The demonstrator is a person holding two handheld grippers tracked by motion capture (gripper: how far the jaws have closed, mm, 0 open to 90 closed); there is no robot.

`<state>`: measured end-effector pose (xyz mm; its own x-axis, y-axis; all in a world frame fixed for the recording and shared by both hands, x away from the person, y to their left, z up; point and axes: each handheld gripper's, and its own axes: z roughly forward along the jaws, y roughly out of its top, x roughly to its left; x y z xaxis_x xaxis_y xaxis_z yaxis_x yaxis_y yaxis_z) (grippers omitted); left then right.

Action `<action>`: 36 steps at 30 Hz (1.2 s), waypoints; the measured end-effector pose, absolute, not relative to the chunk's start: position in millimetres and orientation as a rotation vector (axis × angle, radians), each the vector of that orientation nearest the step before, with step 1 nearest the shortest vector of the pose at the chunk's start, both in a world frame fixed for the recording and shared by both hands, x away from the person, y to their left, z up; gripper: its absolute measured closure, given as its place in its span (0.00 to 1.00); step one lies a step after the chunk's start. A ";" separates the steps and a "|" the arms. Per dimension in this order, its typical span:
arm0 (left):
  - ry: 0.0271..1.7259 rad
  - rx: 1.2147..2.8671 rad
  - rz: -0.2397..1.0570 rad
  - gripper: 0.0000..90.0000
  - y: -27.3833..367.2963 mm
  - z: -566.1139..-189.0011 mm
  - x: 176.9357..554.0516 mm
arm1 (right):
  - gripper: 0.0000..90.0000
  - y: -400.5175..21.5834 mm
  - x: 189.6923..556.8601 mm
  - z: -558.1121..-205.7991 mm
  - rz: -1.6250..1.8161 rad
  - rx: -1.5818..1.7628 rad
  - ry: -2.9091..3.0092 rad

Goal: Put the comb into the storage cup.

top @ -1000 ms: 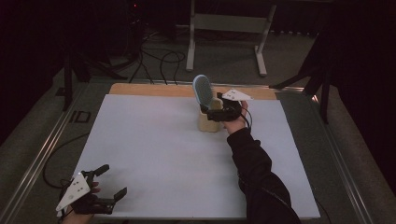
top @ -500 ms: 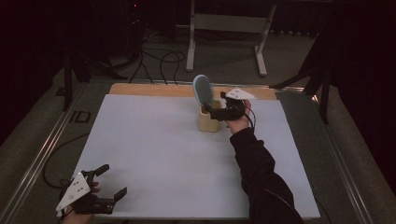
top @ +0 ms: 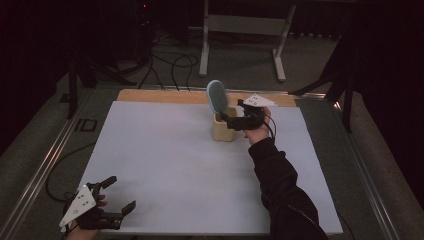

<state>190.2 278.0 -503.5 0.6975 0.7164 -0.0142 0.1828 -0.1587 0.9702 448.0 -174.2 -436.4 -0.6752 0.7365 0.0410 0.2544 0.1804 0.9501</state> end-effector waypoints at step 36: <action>0.727 1.703 0.554 0.00 277.7 -502.8 189.8 | 0.08 -200.3 396.6 -440.1 1.486 0.943 2.111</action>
<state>189.8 277.7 -502.8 0.6973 0.7167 -0.0093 0.1804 -0.1629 0.9700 396.6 -200.3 -440.1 -0.6973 0.7141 0.0625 0.2995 0.2111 0.9305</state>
